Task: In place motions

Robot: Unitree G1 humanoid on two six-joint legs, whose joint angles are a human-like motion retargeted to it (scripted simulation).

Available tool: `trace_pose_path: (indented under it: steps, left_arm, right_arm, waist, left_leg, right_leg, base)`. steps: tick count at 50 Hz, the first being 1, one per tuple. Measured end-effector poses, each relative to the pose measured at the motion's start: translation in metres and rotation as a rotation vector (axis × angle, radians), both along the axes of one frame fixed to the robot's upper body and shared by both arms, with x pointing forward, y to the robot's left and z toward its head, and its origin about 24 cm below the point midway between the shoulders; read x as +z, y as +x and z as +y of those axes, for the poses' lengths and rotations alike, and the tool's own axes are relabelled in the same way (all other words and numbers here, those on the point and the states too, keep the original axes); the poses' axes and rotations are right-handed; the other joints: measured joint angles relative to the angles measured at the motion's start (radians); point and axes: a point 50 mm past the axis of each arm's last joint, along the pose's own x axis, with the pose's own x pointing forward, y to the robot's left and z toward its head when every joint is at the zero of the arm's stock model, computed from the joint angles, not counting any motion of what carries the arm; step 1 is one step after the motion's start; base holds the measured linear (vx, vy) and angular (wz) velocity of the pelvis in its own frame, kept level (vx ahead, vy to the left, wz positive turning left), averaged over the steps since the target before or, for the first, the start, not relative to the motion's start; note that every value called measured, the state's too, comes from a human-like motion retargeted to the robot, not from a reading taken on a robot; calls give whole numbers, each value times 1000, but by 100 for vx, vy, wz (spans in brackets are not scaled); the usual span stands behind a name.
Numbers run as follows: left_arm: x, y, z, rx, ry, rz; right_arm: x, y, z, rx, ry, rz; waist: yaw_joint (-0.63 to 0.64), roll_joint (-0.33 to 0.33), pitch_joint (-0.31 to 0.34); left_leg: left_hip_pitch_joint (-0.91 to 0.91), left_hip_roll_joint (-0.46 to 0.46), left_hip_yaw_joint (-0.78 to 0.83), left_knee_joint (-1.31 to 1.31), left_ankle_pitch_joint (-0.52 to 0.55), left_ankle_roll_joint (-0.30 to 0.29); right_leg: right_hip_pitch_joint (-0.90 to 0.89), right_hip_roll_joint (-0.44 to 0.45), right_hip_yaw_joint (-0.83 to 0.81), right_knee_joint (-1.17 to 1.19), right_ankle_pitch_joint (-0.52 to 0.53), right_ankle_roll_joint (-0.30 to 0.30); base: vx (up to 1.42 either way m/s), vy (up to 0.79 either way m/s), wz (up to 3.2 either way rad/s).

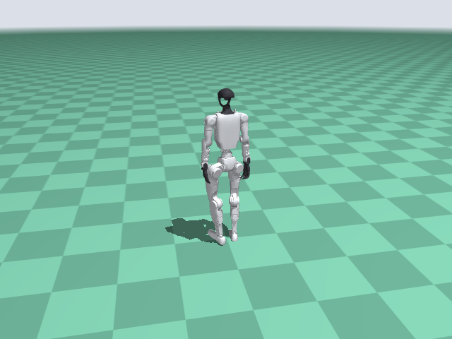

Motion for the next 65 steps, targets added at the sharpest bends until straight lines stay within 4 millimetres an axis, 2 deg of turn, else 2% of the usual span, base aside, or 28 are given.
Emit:
trace_pose_path:
  steps: [3,7,10,14,17,19,20,24,27,30,32,35,37,40,42,43,45,47,50,52,55,57,58,60,62,63,65]
  left_arm:
    - [0,3,-4,-58,0,-12]
    - [-1,2,-8,-105,-14,-15]
    - [-2,-4,-9,-105,0,-13]
    - [-3,-9,-11,-45,58,-29]
    - [-3,-10,-9,-11,73,-30]
    - [-3,-11,-9,-11,64,-29]
    - [-3,-12,-9,-17,55,-25]
    - [-1,-14,1,-52,38,-6]
    - [-1,-20,6,-47,32,13]
    - [0,-30,12,-41,45,44]
    - [0,-38,11,-41,50,74]
    - [1,-58,5,-21,37,144]
    - [2,-68,1,-9,24,174]
    - [3,-75,-3,-10,9,202]
    - [3,-76,-4,-30,-2,219]
    - [4,-76,-6,-41,-5,225]
    - [3,-73,-7,-51,-5,221]
    - [2,-67,-7,-58,-6,203]
    - [0,-46,-6,-97,-12,151]
    - [-1,-30,-6,-123,-10,110]
    - [-1,-3,-5,-152,-5,5]
    - [-1,8,-5,-145,1,-57]
    - [-1,9,-3,-130,9,-72]
    - [0,14,3,-97,28,-96]
    - [1,21,8,-61,27,-114]
    - [2,23,10,-39,19,-120]
    - [2,25,13,-13,14,-126]
  right_arm:
    - [0,-8,-2,-61,-3,22]
    - [1,-2,-6,-59,-14,7]
    - [1,16,-8,-8,-29,-58]
    - [2,36,-4,12,-17,-136]
    - [3,47,2,10,7,-177]
    - [4,54,4,15,16,-197]
    - [4,58,5,21,21,-209]
    - [9,79,8,75,48,-264]
    - [11,92,15,128,57,-293]
    - [10,93,18,124,51,-297]
    - [9,88,12,98,40,-272]
    - [8,68,-9,52,-15,-176]
    - [8,56,-24,14,-82,-128]
    - [9,38,-44,-65,-175,-74]
    - [11,25,-55,-142,-220,-28]
    - [12,17,-59,-184,-238,-3]
    - [14,5,-64,-270,-271,36]
    - [14,-7,-65,-346,-291,63]
    - [14,-24,-62,-476,-305,99]
    - [14,-34,-58,-525,-293,117]
    - [13,-50,-46,-573,-246,170]
    - [11,-54,-36,-573,-236,190]
    - [11,-53,-32,-560,-227,192]
    - [8,-43,-25,-521,-188,166]
    - [4,-19,-15,-445,-121,99]
    - [2,-3,-10,-386,-87,50]
    - [1,23,-2,-294,-44,-36]
  waist:
    - [27,-11,1]
    - [50,-19,-7]
    - [46,-20,-11]
    - [33,-28,-20]
    - [-6,-26,-29]
    - [-29,-18,-33]
    - [-41,-13,-35]
    - [-65,29,2]
    - [-122,37,39]
    - [-149,55,71]
    - [-132,66,64]
    - [-61,84,27]
    - [-14,104,15]
    - [14,139,1]
    - [8,153,-17]
    - [3,160,-30]
    - [-10,186,-52]
    - [-46,220,-54]
    - [-96,278,-41]
    - [-106,295,-39]
    - [-92,283,-68]
    - [-46,213,-84]
    - [-2,164,-70]
    - [75,87,-29]
    - [111,48,9]
    - [130,32,25]
    - [142,15,43]
  left_leg:
    - [1,2,34,16,-1,-30]
    - [-8,-7,19,49,-15,-36]
    - [-17,-22,-14,86,-34,4]
    - [-23,-57,-115,135,-53,88]
    - [-37,-58,-241,173,-59,93]
    - [-35,-59,-260,174,-61,93]
    - [-30,-58,-244,170,-72,93]
    - [21,59,55,166,-213,93]
    - [49,79,213,165,-249,93]
    - [79,99,356,135,-271,93]
    - [89,94,441,89,-269,92]
    - [113,83,617,1,-273,60]
    - [134,90,711,-35,-285,28]
    - [157,104,826,-66,-301,-20]
    - [164,103,873,-65,-310,-56]
    - [163,100,890,-62,-313,-71]
    - [154,108,919,-60,-316,-95]
    - [161,123,925,-66,-310,-111]
    - [182,150,930,-75,-288,-128]
    - [198,159,919,-68,-259,-118]
    - [215,156,893,-17,-157,-71]
    - [226,143,876,92,-73,33]
    - [258,158,883,183,-53,78]
    - [297,230,847,390,-15,93]
    - [217,281,694,582,45,93]
    - [132,265,577,657,79,93]
    - [47,263,461,733,109,93]
  right_leg:
    - [2,-5,-2,6,-2,0]
    - [-17,-16,37,22,-1,6]
    - [-46,-28,99,42,4,13]
    - [-92,-48,190,75,14,22]
    - [-131,-46,239,91,28,18]
    - [-164,-42,289,102,42,21]
    - [-185,-37,328,106,53,23]
    - [-251,101,467,99,122,-22]
    - [-272,116,491,73,104,-34]
    - [-277,61,253,90,3,-115]
    - [-280,5,57,115,-68,-146]
    - [-265,-55,-301,174,-202,-193]
    - [-219,-72,-505,219,-258,-182]
    - [-136,-76,-774,254,-269,-129]
    - [-131,-62,-806,237,-199,-114]
    - [-150,-59,-767,229,-141,-119]
    - [-189,-34,-704,222,-117,-155]
    - [-193,-5,-694,207,-120,-162]
    - [-179,30,-676,195,-130,-151]
    - [-169,44,-658,181,-131,-146]
    - [-168,45,-587,146,-114,-151]
    - [-154,11,-494,119,-102,-156]
    - [-123,6,-418,111,-109,-155]
    - [-63,23,-284,97,-138,-160]
    - [-40,49,-202,63,-135,-184]
    - [-39,61,-152,41,-119,-200]
    - [-38,79,-93,15,-101,-217]
  base:
    - [14,-6,29]
    - [10,-4,-37]
    - [5,-1,-107]
    - [3,-5,-134]
    - [-6,-15,-129]
    - [-8,2,-186]
    - [-11,-7,-270]
    - [-17,-24,-336]
    - [-24,15,-360]
    - [-10,4,-353]
    - [8,-3,-329]
    - [25,-3,-426]
    - [41,-12,-395]
    - [38,-4,-299]
    - [51,-5,-208]
    - [47,1,-172]
    - [44,4,-137]
    - [44,4,-64]
    - [45,10,-40]
    - [49,10,-43]
    - [45,11,-82]
    - [57,4,-184]
    - [64,-13,-291]
    - [66,-26,-308]
    - [30,-13,-242]
    - [-1,0,-222]
    - [0,0,-174]
